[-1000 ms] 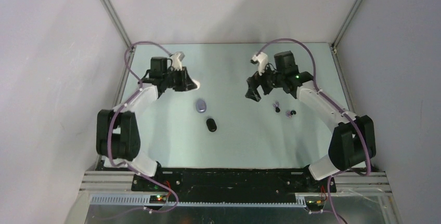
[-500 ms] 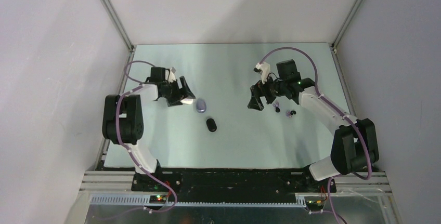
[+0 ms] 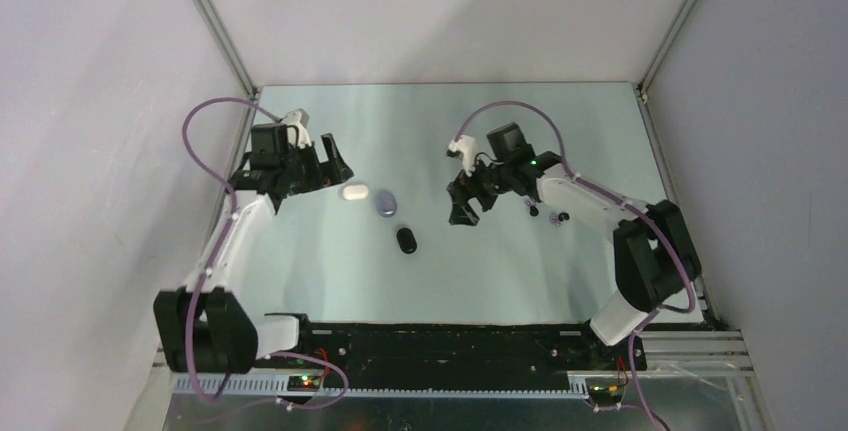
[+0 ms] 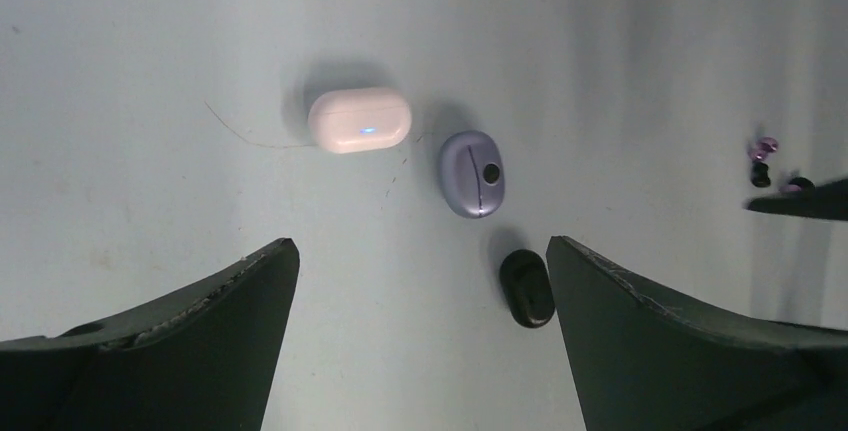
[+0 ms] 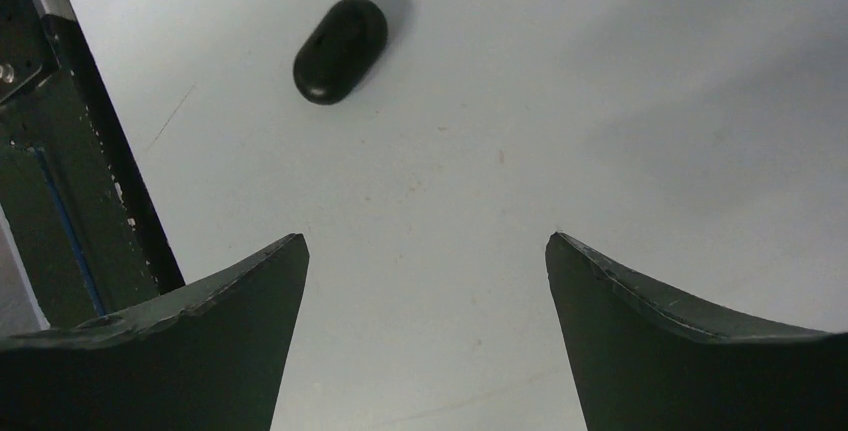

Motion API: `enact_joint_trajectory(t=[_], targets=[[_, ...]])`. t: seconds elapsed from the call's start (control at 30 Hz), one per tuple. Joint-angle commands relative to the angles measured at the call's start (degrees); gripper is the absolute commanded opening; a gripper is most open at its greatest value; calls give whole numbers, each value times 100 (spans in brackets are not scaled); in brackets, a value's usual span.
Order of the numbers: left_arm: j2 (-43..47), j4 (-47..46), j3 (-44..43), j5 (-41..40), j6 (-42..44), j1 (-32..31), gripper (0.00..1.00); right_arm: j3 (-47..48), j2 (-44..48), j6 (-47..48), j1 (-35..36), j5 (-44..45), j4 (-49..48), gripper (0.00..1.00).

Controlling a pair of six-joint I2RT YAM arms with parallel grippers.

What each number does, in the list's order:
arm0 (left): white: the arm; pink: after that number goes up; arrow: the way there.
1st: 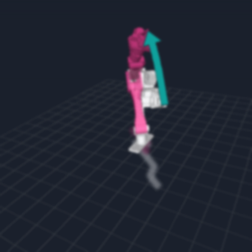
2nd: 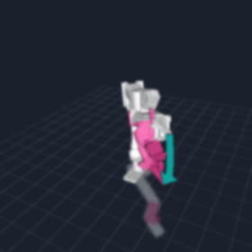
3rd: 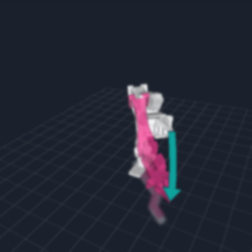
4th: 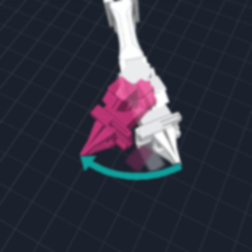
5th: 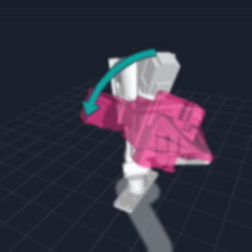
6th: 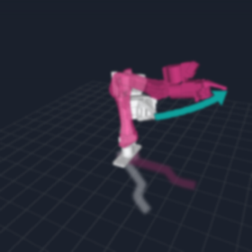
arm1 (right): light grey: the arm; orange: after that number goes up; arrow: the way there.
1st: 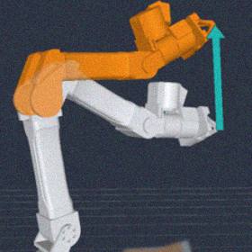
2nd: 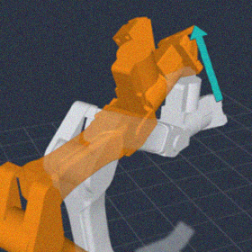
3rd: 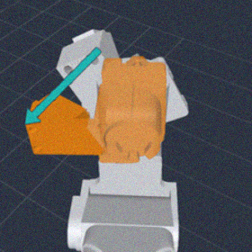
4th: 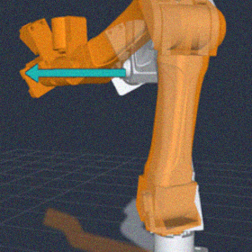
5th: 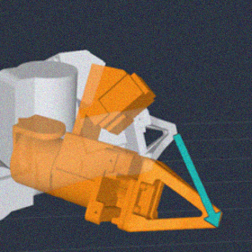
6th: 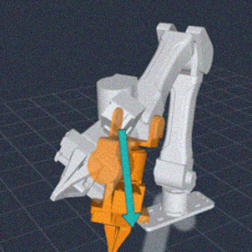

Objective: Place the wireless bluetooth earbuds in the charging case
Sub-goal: Place the charging case at the center of the board, then pick up the charging case at the center of the board.

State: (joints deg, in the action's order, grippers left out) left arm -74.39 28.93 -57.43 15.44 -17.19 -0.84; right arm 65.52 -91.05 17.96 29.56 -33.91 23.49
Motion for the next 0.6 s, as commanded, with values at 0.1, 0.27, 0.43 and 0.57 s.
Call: enact_joint_trajectory(t=[0.1, 0.27, 0.43, 0.57], targets=[[1068, 202, 390, 433, 452, 9, 100, 957, -917, 409, 752, 37, 10, 92], [1595, 215, 712, -489, -211, 25, 100, 1283, -1334, 198, 1205, 726, -96, 83], [1796, 298, 961, 342, -491, 538, 100, 1356, -1619, -195, 1766, 1702, -65, 71], [2020, 256, 1137, 366, -1064, 908, 100, 1293, -1724, -729, 2072, 2076, -264, 72]])
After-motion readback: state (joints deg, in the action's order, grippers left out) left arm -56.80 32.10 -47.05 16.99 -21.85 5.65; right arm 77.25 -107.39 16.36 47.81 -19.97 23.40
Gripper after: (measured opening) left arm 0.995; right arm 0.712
